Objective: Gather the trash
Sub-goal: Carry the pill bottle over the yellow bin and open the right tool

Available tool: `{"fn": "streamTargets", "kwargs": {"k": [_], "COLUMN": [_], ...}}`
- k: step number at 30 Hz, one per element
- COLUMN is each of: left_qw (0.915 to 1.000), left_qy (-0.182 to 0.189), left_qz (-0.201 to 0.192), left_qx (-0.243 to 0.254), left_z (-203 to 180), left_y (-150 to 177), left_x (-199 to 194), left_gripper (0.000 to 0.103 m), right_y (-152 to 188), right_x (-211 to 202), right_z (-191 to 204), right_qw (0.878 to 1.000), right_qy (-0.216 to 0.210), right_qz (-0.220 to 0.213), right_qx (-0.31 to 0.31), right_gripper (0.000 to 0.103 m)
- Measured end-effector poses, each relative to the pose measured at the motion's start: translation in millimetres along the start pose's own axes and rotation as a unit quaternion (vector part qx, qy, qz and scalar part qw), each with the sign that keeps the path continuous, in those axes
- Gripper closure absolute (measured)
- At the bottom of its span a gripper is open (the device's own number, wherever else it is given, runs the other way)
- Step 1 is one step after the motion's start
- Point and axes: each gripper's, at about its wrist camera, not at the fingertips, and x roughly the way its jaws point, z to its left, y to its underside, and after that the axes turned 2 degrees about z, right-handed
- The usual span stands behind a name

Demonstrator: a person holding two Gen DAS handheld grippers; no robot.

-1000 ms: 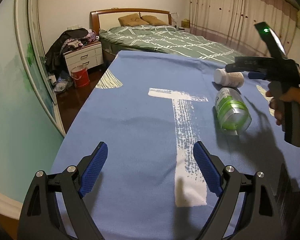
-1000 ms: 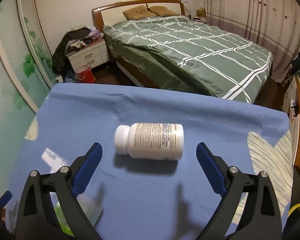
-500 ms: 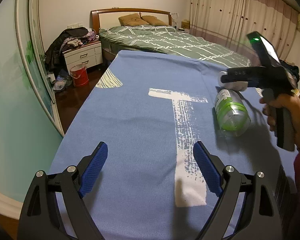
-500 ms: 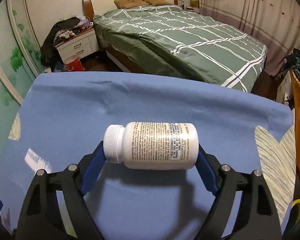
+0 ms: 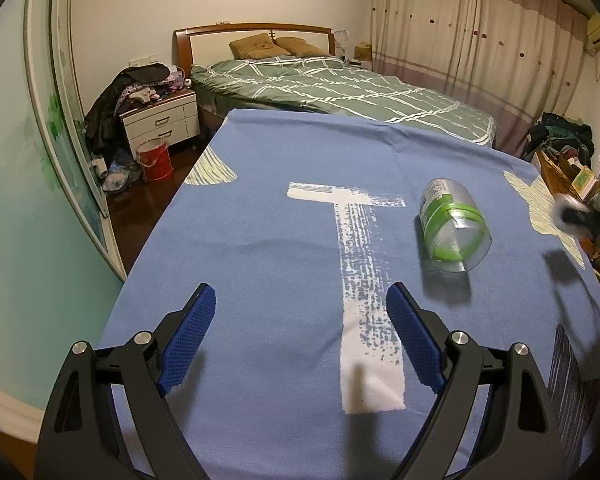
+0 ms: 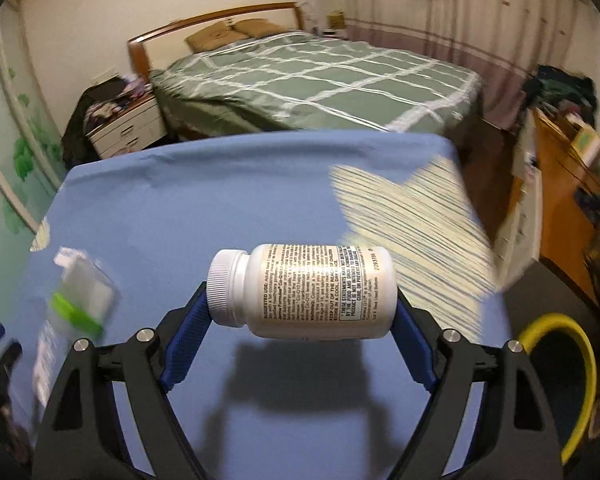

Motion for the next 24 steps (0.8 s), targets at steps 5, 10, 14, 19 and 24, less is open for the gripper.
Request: {"fn": "streamTargets", "kwargs": {"k": [5,10,14,19,24], "left_qw": [0.9999,0.9996,0.9994,0.9995,0.9993], "left_qy": [-0.006,-0.008,-0.003,0.000,-0.004], "left_qz": [-0.003,-0.008,-0.004,0.004,0.005], "left_qx": [0.008,0.027,0.033,0.030,0.038], "left_z": [-3.1,-11.2,-16.4,-19.9,-25.5], "left_y": [0.8,1.8,1.9,2.8,4.2], "left_x": [-2.7,-6.6,-5.5,-3.8,-3.7], "left_gripper": [0.017,0.017,0.017,0.017,0.017], "right_y": [33.5,64.9,90.0,108.9,112.5], "right_x": [-27.2,-40.1,-45.0,-51.4,-52.7], "right_z": [-67.9,-127.6,-173.9,-199.1,-210.6], "right_qw": [0.997,0.988,0.979,0.974,0.971], "right_qy": [0.046,0.087,0.112,0.124,0.131], "right_qz": [-0.011,-0.014,-0.006,-0.010,-0.022], "right_qx": [0.063,0.126,0.172,0.191,0.199], "right_gripper": [0.023,0.023,0.023,0.023,0.021]}}
